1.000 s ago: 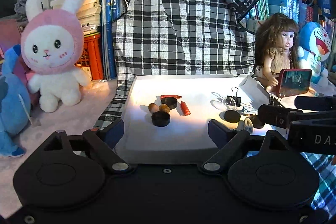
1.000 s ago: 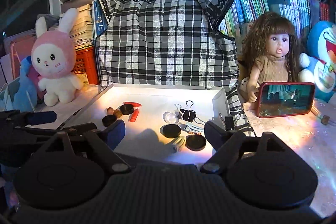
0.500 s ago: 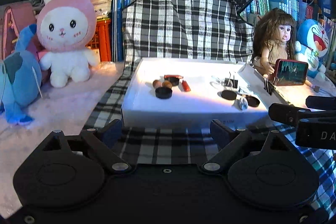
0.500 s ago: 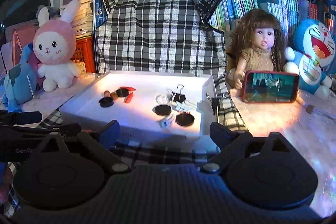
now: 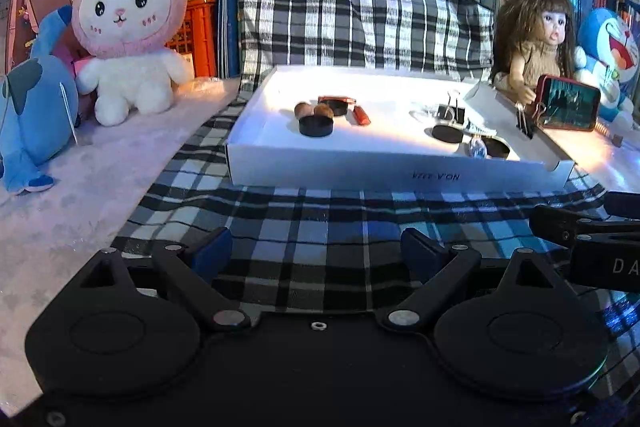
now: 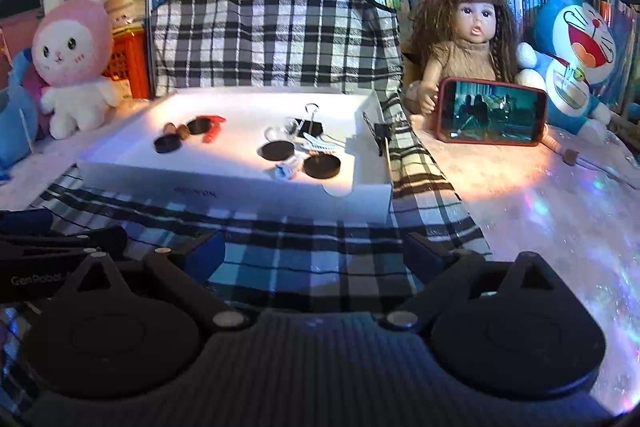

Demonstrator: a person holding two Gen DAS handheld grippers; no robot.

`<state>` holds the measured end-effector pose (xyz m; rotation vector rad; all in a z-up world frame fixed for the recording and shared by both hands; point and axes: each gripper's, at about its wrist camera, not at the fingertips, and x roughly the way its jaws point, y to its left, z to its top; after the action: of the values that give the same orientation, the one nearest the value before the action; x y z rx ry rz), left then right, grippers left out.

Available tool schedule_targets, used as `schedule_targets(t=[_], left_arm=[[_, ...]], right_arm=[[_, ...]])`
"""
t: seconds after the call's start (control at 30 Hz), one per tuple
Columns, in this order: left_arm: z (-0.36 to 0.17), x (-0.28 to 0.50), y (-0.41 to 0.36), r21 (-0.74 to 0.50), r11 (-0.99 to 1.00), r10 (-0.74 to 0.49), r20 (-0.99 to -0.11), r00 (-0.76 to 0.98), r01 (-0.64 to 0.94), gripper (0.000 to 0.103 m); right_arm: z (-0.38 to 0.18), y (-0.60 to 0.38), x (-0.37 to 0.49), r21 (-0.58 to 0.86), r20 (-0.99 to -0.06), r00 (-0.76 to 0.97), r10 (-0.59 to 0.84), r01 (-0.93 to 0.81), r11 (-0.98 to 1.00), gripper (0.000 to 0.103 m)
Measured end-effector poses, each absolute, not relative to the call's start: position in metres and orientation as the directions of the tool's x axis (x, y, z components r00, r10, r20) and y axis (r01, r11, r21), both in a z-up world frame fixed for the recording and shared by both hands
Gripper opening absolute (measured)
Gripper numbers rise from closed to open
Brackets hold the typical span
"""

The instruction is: Organize rigid objects

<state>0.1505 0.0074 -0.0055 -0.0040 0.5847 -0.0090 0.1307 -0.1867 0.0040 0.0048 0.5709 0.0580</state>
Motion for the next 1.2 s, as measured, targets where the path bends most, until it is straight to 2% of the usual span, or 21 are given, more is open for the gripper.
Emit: schedule_targets(t=[0.33, 0.6, 1.2], left_arm=[[-0.012, 0.158, 0.014, -0.034, 0.999, -0.004, -0.593, 0.805, -0.020, 0.096], [-0.014, 0.161, 0.010, -0.011, 1.000, 0.008, -0.607, 0.795, -0.019, 0.102], [-0.015, 0.162, 0.009, -0.005, 1.000, 0.013, -0.610, 0.793, -0.019, 0.103]], right_arm=[[-0.007, -0.185, 0.138, 0.001, -0.592, 0.805, 0.031, -0.037, 0.999, 0.102], [-0.012, -0.185, 0.143, 0.014, -0.628, 0.777, 0.043, -0.045, 0.999, 0.103], [-0.013, -0.185, 0.144, 0.022, -0.636, 0.770, 0.048, -0.043, 0.999, 0.103]])
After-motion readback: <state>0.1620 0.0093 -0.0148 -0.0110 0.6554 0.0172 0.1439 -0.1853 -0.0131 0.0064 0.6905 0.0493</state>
